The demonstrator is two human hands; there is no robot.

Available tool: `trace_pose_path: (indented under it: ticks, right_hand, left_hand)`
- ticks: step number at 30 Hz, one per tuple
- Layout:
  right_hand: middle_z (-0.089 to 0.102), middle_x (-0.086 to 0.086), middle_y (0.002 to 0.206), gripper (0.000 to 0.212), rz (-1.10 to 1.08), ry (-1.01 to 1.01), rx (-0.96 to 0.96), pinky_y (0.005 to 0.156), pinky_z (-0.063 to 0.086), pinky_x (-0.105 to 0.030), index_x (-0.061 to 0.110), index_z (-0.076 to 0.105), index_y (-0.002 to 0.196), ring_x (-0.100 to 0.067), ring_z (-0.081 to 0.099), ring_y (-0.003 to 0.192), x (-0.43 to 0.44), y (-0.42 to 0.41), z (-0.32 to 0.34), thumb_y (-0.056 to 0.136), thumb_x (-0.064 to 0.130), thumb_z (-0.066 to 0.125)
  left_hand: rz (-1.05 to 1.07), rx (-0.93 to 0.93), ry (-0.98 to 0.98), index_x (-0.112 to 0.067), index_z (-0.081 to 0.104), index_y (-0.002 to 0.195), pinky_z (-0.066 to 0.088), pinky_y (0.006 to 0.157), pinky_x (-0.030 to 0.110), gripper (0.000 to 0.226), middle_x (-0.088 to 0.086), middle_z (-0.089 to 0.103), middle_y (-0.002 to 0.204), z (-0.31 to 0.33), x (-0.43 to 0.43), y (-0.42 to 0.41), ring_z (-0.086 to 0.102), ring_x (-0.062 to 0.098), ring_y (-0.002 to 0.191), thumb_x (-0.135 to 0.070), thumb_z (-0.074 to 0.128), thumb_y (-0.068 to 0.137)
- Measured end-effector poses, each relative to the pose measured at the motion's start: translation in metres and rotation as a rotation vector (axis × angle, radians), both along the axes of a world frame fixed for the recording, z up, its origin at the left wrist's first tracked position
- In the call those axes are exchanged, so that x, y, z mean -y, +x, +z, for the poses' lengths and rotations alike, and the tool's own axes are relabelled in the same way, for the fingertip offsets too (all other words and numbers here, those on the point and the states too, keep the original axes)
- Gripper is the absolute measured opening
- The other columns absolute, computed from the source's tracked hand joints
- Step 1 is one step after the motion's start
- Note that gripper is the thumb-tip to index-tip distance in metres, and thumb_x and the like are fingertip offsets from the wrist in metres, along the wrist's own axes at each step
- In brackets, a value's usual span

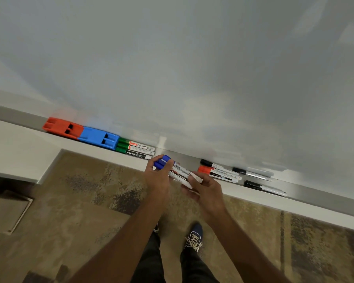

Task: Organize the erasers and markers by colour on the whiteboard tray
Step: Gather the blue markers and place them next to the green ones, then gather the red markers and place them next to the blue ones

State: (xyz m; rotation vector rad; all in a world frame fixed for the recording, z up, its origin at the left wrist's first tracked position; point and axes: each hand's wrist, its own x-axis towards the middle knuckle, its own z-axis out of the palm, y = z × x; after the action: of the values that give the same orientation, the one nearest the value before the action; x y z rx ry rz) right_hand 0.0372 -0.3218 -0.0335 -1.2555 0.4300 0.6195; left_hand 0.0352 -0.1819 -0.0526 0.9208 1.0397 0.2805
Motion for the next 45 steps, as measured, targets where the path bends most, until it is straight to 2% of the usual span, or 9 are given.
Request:
trace_pose_path:
  ticks: [5,10,13,17,21,25,31,37,45]
  right_hand:
    - [0.071,-0.018,0.103,0.014,-0.097,-0.062,0.026,0.076,0.061,-0.04,0.002,0.072,0.102,-0.029,0.074,0.091,-0.018,0.011,0.005,0.089,0.002,0.068]
    - [0.074,-0.017,0.097,0.016,-0.015,-0.214,0.132,0.07,0.063,-0.036,0.001,0.072,0.103,-0.025,0.076,0.079,-0.027,0.038,0.003,0.088,0.0,0.069]
    - [0.075,-0.014,0.096,0.016,0.038,-0.312,0.174,0.067,0.063,-0.031,0.003,0.072,0.104,-0.022,0.076,0.076,-0.03,0.057,-0.008,0.088,0.002,0.069]
    - [0.076,-0.01,0.098,0.019,0.112,-0.418,0.198,0.068,0.063,-0.034,0.007,0.073,0.106,-0.019,0.076,0.077,-0.036,0.068,-0.023,0.087,0.003,0.071]
    - [0.075,-0.01,0.092,0.017,0.109,-0.451,0.216,0.065,0.063,-0.031,0.006,0.072,0.104,-0.02,0.076,0.074,-0.047,0.065,-0.03,0.087,0.003,0.071]
    - [0.072,-0.012,0.097,0.018,0.045,-0.53,0.205,0.079,0.061,-0.044,0.009,0.067,0.102,-0.028,0.072,0.087,-0.064,0.06,-0.032,0.086,0.014,0.074]
    - [0.062,-0.01,0.125,0.052,-0.022,-0.54,0.02,0.102,0.048,-0.049,0.007,0.054,0.128,-0.029,0.06,0.114,-0.084,0.061,-0.019,0.086,0.033,0.07]
    - [0.06,-0.016,0.128,0.053,-0.006,-0.552,-0.045,0.102,0.045,-0.046,0.001,0.053,0.128,-0.032,0.056,0.117,-0.085,0.062,-0.014,0.09,0.035,0.064]
    - [0.056,-0.013,0.135,0.053,0.016,-0.522,-0.048,0.102,0.041,-0.043,0.005,0.05,0.136,-0.031,0.052,0.122,-0.084,0.058,0.0,0.092,0.033,0.059]
  left_hand:
    - [0.038,0.014,0.006,-0.024,0.068,0.1,0.064,0.068,0.037,0.032,0.007,0.07,0.11,0.002,-0.002,0.001,0.074,0.025,0.091,-0.003,0.079,0.079]
    - [-0.022,-0.043,0.036,-0.02,0.064,0.12,0.061,0.084,0.039,0.035,0.008,0.07,0.114,0.008,-0.023,0.007,0.07,0.025,0.103,-0.016,0.075,0.087]
    - [-0.154,-0.196,0.519,-0.018,0.058,0.131,0.052,0.072,0.012,0.039,0.005,0.065,0.128,0.012,-0.034,-0.005,0.063,0.016,0.109,-0.02,0.067,0.093]
    - [-0.598,-0.178,0.944,-0.016,0.046,0.146,0.038,0.106,0.027,0.048,0.003,0.047,0.152,0.005,-0.037,-0.025,0.045,0.016,0.136,-0.025,0.054,0.099]
    - [-1.072,-0.142,1.209,-0.013,0.013,0.159,0.01,0.126,0.036,0.072,0.005,0.004,0.168,-0.014,-0.044,-0.026,0.002,0.02,0.155,-0.033,0.049,0.1]
    - [-1.408,-0.248,1.47,-0.011,-0.013,0.157,-0.002,0.125,0.046,0.089,0.009,-0.017,0.167,-0.034,-0.043,-0.017,-0.021,0.024,0.152,-0.048,0.042,0.097]
    - [-1.403,-0.276,1.594,-0.008,-0.013,0.157,0.003,0.124,0.053,0.102,0.014,-0.015,0.166,-0.055,-0.04,-0.018,-0.017,0.029,0.153,-0.051,0.052,0.091]
    - [-1.374,-0.278,1.586,-0.004,-0.014,0.155,0.002,0.125,0.048,0.108,0.019,-0.012,0.166,-0.06,-0.036,-0.02,-0.013,0.032,0.153,-0.049,0.058,0.088]
    - [-1.419,-0.259,1.455,-0.008,-0.04,0.143,-0.012,0.123,0.042,0.114,0.016,-0.037,0.157,-0.054,-0.031,-0.021,-0.038,0.031,0.144,-0.042,0.055,0.092]
